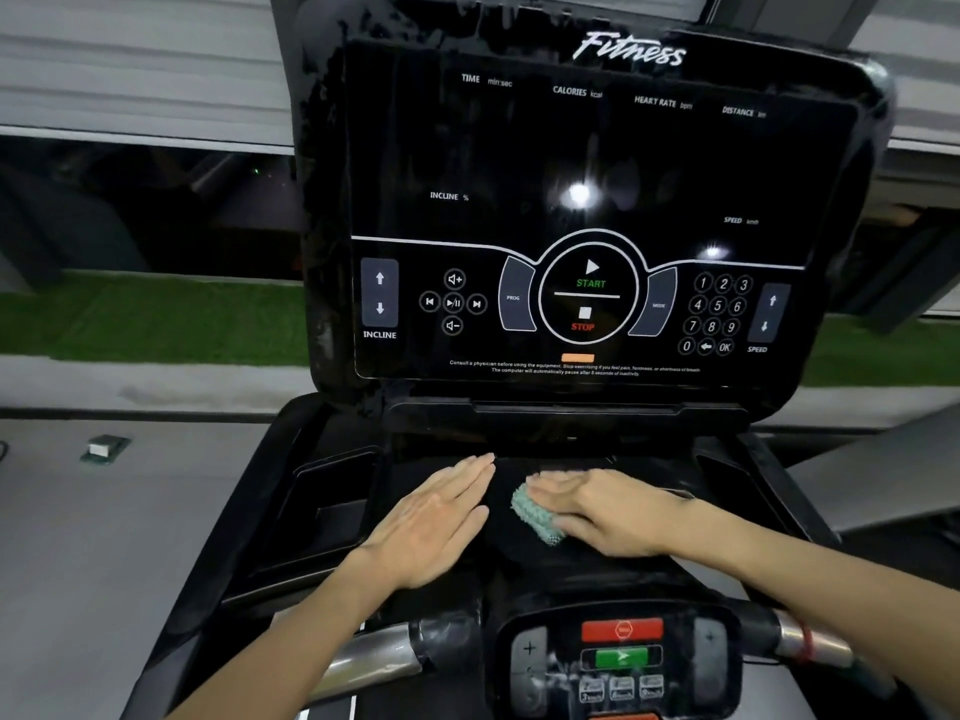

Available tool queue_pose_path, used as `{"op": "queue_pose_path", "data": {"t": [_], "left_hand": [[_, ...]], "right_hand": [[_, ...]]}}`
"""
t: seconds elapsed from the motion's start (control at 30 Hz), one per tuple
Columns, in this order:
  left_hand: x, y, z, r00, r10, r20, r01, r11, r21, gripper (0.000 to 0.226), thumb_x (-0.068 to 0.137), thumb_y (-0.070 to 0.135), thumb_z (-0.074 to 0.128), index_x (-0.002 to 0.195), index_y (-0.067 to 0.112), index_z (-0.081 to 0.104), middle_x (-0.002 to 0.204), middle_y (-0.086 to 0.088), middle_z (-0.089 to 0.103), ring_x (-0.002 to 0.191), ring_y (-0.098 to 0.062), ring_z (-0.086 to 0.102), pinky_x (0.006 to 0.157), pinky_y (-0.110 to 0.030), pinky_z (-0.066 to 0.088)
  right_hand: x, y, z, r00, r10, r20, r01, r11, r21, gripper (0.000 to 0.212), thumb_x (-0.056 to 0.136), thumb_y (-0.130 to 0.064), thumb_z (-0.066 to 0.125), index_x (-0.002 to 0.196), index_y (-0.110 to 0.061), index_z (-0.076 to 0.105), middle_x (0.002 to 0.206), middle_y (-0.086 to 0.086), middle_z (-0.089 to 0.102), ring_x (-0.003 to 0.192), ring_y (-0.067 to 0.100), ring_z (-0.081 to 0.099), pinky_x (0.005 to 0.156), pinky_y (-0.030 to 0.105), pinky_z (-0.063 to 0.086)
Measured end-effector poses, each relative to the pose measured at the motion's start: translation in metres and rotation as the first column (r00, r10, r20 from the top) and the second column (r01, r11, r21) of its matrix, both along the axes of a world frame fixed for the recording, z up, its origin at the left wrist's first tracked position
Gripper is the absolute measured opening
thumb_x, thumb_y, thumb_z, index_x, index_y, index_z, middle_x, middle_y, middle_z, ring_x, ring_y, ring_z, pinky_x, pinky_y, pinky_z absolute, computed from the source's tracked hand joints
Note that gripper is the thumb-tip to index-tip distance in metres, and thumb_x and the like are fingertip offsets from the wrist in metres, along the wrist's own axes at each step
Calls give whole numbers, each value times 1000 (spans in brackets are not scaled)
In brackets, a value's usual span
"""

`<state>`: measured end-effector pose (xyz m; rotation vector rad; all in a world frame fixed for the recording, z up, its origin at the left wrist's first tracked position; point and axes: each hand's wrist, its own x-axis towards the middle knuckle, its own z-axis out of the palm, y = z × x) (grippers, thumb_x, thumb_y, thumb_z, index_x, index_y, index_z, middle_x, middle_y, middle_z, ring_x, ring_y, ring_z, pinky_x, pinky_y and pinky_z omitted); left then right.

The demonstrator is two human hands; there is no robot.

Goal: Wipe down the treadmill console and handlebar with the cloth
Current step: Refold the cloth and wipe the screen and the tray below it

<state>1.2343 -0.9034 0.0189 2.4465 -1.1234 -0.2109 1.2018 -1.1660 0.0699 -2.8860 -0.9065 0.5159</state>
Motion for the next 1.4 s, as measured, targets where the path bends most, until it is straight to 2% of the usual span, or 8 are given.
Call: {"op": "queue_pose_path", "data": {"t": [0.37,0.57,0.77,0.9,1.07,1.2,1.3,1.4], "left_hand": [[-6,-9,4,994,103,19,-105,986,130,85,87,59,-7,157,12,2,165,-1,3,150,-8,-6,114,-15,-14],[-8,-10,4,994,106,7,-105,985,134,84,87,59,-9,157,14,0,165,1,0,150,-6,-10,118,-19,-10],[-10,-10,4,994,107,-4,-104,981,166,86,84,61,-12,156,14,-5,165,2,-5,149,-7,-13,116,-19,-13],[-10,-11,8,995,104,5,-103,981,165,88,84,63,-10,157,13,-3,165,2,-5,149,-7,-13,114,-17,-14],[-17,-10,48,945,-92,313,56,991,120,52,101,34,29,145,12,47,150,-2,47,138,-11,43,119,-24,21],[3,-29,96,829,-221,513,300,951,-75,32,87,14,50,116,14,62,116,-5,70,95,-20,67,84,-34,55],[33,-51,132,795,-84,601,254,946,-203,20,90,10,47,107,14,56,92,-6,69,62,-24,63,54,-37,54],[50,-64,143,769,-35,638,221,952,-213,23,90,9,50,108,4,65,97,-11,64,77,-25,60,67,-38,53]], "right_hand": [[27,38,0,981,3,195,22,992,-126,42,102,-17,39,144,-12,38,155,6,31,121,29,55,93,38,45],[7,11,-1,978,188,-91,-181,980,83,46,101,-26,45,145,-15,39,153,-3,32,143,9,26,116,38,28],[29,25,-16,989,50,141,-52,999,6,46,101,-21,40,146,-16,33,156,3,29,135,27,43,103,43,44],[8,1,-4,982,142,-124,-117,975,188,49,100,-25,48,148,-20,36,156,-6,26,145,5,17,120,34,17],[18,-16,3,986,130,-103,-116,985,131,47,99,-21,49,145,-22,41,154,-6,32,143,7,24,118,28,24],[26,8,-5,994,99,48,-106,981,164,31,97,-20,49,127,-26,48,137,4,52,125,27,51,99,39,45],[23,12,-9,996,87,5,-86,976,200,49,100,-21,46,148,-19,36,156,0,29,144,13,23,117,27,22],[15,-10,-8,995,68,-71,-48,968,245,51,100,-21,48,149,-21,33,156,-6,24,144,3,15,114,10,8]]}}
